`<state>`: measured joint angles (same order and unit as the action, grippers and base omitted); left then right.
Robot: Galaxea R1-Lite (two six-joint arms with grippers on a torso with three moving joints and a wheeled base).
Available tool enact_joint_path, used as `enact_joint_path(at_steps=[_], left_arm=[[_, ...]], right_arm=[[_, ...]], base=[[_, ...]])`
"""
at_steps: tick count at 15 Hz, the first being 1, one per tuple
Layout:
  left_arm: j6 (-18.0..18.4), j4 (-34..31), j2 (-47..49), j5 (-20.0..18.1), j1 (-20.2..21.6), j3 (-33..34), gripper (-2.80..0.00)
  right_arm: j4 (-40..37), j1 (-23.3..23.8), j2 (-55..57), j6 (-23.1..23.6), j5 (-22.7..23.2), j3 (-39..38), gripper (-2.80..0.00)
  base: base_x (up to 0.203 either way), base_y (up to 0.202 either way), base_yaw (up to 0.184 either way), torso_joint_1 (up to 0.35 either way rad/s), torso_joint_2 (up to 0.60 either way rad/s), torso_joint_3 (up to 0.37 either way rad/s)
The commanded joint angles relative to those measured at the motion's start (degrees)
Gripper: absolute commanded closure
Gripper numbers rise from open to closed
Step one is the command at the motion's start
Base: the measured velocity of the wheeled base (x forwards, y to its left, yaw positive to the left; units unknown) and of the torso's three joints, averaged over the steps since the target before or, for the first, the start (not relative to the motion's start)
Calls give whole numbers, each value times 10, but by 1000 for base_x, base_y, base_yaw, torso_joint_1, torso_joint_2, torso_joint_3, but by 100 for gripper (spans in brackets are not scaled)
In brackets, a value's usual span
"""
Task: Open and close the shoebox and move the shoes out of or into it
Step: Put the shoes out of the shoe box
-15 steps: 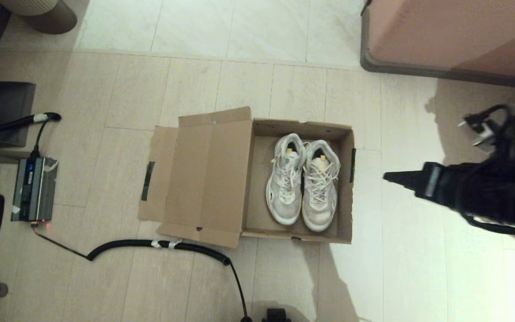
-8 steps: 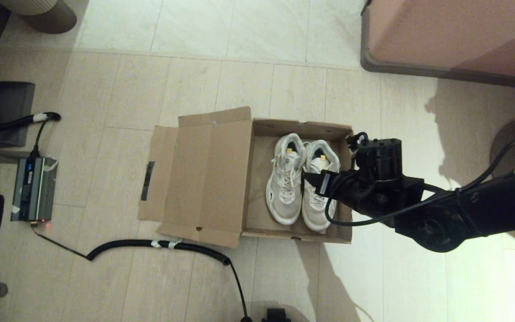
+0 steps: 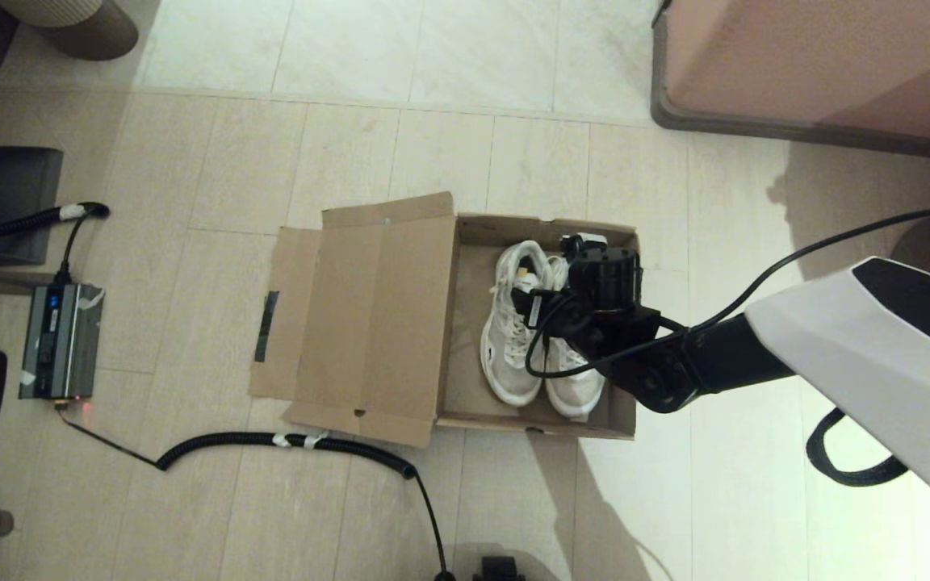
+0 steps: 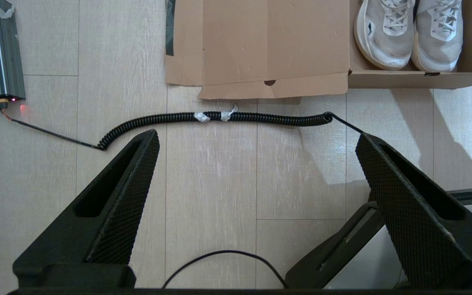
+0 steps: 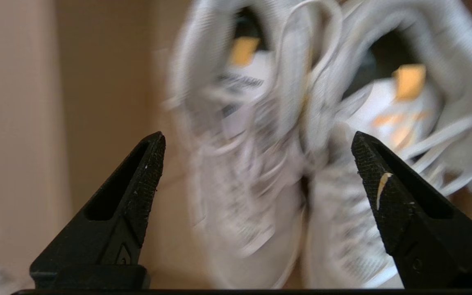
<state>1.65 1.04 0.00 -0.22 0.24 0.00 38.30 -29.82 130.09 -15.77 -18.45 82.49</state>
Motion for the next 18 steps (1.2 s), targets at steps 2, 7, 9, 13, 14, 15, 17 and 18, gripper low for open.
enact_joint_path(at_steps=[2,7,9,13,14,15,17,18], left_arm=[[0,0,1,0,0,4,-280],[0,1,1,0,0,4,-280],[0,0,1,0,0,4,-280],[0,0,1,0,0,4,-280],[0,0,1,0,0,4,-280],[0,0,1,0,0,4,-280],[0,0,1,0,0,4,-280],[0,0,1,0,0,4,-280]], right_arm=[[4,15,48,33,-42,43,-280],[4,31,81,38,-43,92,-280],[5,30,108,43,-42,146,-280],[1,30,154,61,-42,232,-280],[0,31,165,67,-43,247,0],[-1,31,175,70,-43,260,0],[-1,33,184,71,-43,266,0],[-1,34,188,71,-44,267,0]], base=[[0,0,0,0,0,0],[0,0,0,0,0,0],[0,0,0,0,0,0],[0,0,0,0,0,0],[0,0,0,0,0,0],[0,0,0,0,0,0],[0,0,0,0,0,0],[0,0,0,0,0,0]])
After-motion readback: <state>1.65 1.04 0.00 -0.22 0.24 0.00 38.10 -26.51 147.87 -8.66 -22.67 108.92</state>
